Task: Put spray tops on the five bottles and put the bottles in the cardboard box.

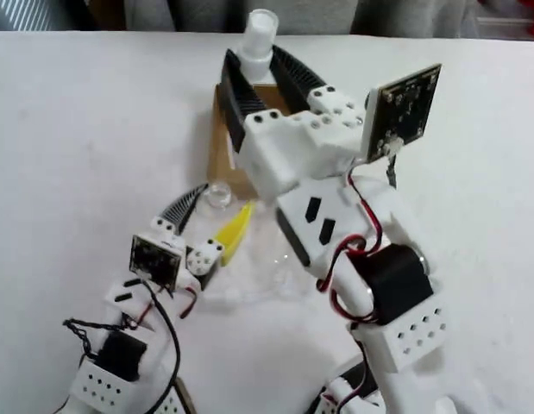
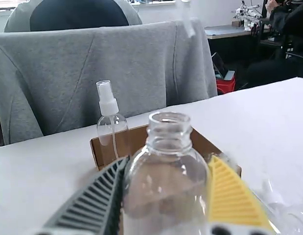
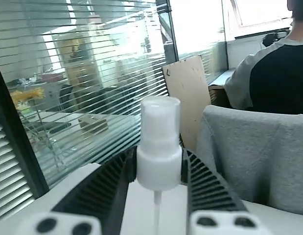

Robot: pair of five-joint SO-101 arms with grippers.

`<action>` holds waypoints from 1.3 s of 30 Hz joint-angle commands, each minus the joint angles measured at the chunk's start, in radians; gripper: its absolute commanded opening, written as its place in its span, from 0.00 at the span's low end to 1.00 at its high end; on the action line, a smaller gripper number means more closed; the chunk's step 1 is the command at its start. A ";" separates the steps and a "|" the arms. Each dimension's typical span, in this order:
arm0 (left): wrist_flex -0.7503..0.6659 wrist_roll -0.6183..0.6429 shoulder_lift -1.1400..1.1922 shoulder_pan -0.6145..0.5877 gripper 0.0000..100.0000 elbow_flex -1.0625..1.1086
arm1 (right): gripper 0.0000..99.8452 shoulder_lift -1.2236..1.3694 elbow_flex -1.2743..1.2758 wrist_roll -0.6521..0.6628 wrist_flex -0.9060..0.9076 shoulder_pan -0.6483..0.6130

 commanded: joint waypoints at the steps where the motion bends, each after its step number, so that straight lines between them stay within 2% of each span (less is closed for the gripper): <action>1: -0.017 0.012 -0.030 0.004 0.17 -0.005 | 0.09 0.005 -0.043 -0.011 -0.019 -0.031; 21: -0.017 0.012 -0.028 0.004 0.17 -0.005 | 0.09 -0.002 0.110 -0.014 -0.027 -0.033; 25: -0.017 0.012 -0.028 0.004 0.17 -0.005 | 0.09 -0.002 0.110 -0.087 -0.027 -0.033; 39: -0.017 0.012 -0.028 0.004 0.17 -0.005 | 0.09 -0.002 0.106 -0.087 -0.059 -0.027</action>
